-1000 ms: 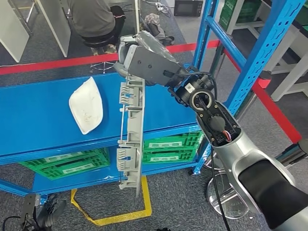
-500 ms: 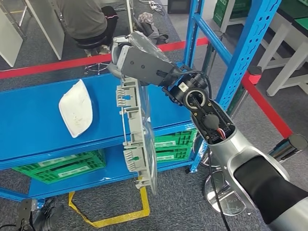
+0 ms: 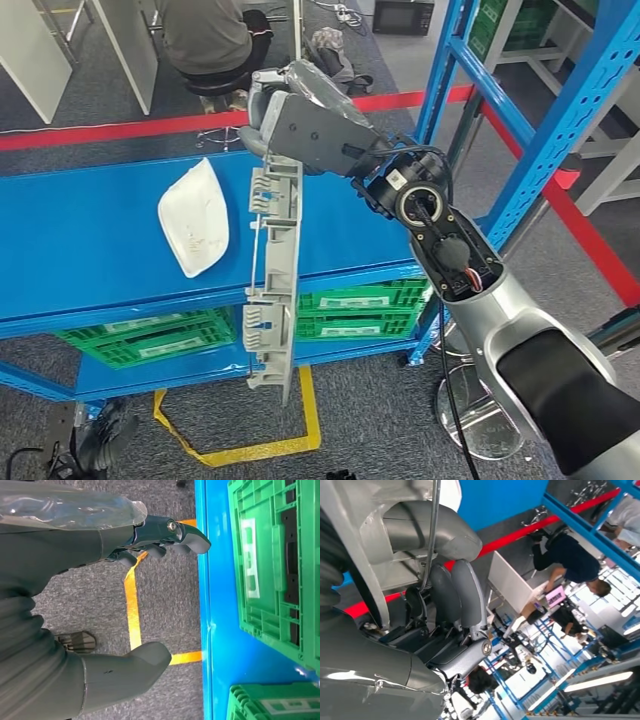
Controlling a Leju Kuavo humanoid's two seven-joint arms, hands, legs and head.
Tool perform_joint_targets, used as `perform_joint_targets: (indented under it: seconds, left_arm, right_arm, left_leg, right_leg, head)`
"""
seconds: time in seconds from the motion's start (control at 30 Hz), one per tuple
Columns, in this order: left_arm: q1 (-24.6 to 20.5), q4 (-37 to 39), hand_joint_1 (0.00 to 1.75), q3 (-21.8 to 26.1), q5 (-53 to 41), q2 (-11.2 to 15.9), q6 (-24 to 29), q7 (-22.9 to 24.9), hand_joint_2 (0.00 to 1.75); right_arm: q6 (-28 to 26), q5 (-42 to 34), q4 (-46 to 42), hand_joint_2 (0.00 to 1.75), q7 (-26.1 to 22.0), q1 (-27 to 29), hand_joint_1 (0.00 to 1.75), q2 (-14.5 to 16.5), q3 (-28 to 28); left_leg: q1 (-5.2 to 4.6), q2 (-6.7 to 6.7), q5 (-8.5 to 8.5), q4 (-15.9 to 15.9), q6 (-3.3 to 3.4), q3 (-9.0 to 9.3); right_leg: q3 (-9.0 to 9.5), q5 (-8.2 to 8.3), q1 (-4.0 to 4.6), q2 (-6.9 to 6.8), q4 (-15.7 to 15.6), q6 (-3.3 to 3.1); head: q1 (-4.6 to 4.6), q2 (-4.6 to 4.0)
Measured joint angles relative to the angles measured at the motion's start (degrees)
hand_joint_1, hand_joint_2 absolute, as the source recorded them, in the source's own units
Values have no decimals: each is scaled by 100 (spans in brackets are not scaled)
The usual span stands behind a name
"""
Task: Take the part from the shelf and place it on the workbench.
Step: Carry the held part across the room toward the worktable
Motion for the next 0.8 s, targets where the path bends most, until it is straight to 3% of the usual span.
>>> perform_joint_targets:
  seconds: [0.03,0.1,0.17,0.23,0.27,0.33,0.4,0.43,0.47,0.53,0.6,0.7,0.77,0.8]
  left_arm:
    - [-4,0,0,0,-1,-5,4,0,175]
    - [-4,0,0,0,-1,-13,14,3,175]
    - [4,0,0,0,-3,-11,20,7,175]
    - [1,0,0,0,-6,-8,25,9,175]
    - [-6,0,0,0,-7,-3,26,9,175]
    - [-5,0,0,0,-6,1,29,9,175]
    - [15,0,0,0,-8,1,30,9,175]
    - [22,0,0,0,-9,1,30,9,175]
    - [23,0,0,0,-11,3,30,9,175]
    - [9,0,0,0,-15,9,30,9,175]
    - [-7,0,0,1,-17,9,30,9,175]
    - [-7,0,0,1,-19,1,30,10,175]
    - [-12,0,0,1,-19,-2,30,11,175]
    - [-14,0,0,2,-20,-3,30,11,175]
  right_arm:
    - [0,0,1,175,-2,-8,175,0,0]
    - [-1,0,5,175,-2,-25,175,0,1]
    - [-3,0,13,175,-2,-31,175,1,2]
    - [-7,0,17,175,-4,-37,175,3,3]
    - [-9,0,18,175,-6,-43,175,4,3]
    - [-11,0,23,175,-5,-46,175,4,7]
    - [-13,0,31,175,-3,-31,175,4,19]
    - [-15,0,32,175,-2,-25,175,4,26]
    - [-19,0,33,175,-1,-22,175,4,33]
    - [-30,0,32,175,-1,-24,175,4,39]
    - [-45,3,32,175,3,-27,175,4,41]
    - [-54,6,32,175,7,-27,175,4,43]
    - [-59,6,31,175,9,-27,175,3,40]
    - [-61,5,31,175,9,-25,175,2,39]
  left_leg:
    - [-13,-13,-10,8,-14,6]
    - [-24,-32,-11,16,-55,-11]
    - [-25,-42,3,7,-108,-27]
    - [-18,-13,-87,121,-166,-75]
    - [-14,8,-220,351,-195,-181]
    - [12,41,-581,1139,-253,-565]
    - [40,50,-737,1724,-299,-876]
    - [55,58,-657,1696,-312,-879]
    - [70,74,-482,1428,-320,-760]
    - [76,162,-99,563,-319,-338]
    - [54,208,45,56,-262,-96]
    - [40,142,44,8,-139,-85]
    - [54,103,60,-17,-59,-65]
    - [56,85,61,-24,-32,-58]
  right_leg:
    - [198,154,9,12,-393,-31]
    - [416,245,32,25,-820,-73]
    - [456,236,34,14,-884,-99]
    - [486,267,4,-8,-940,-147]
    - [501,281,-13,-25,-967,-172]
    - [503,287,-16,-55,-979,-198]
    - [500,284,-17,-80,-977,-200]
    - [500,281,-20,-90,-973,-196]
    - [502,275,-26,-101,-967,-187]
    - [500,248,-24,-117,-936,-144]
    - [491,224,-1,-130,-915,-80]
    - [492,190,-3,-167,-909,15]
    - [363,-20,-19,-145,-607,62]
    - [211,-204,-24,-117,-263,76]
  head:
    - [13,0]
    - [16,0]
    - [9,0]
    - [-13,0]
    - [-46,0]
    - [-129,0]
    - [-181,0]
    - [-195,0]
    - [-203,0]
    - [-232,0]
    - [-236,0]
    - [-197,0]
    - [-162,0]
    - [-131,0]
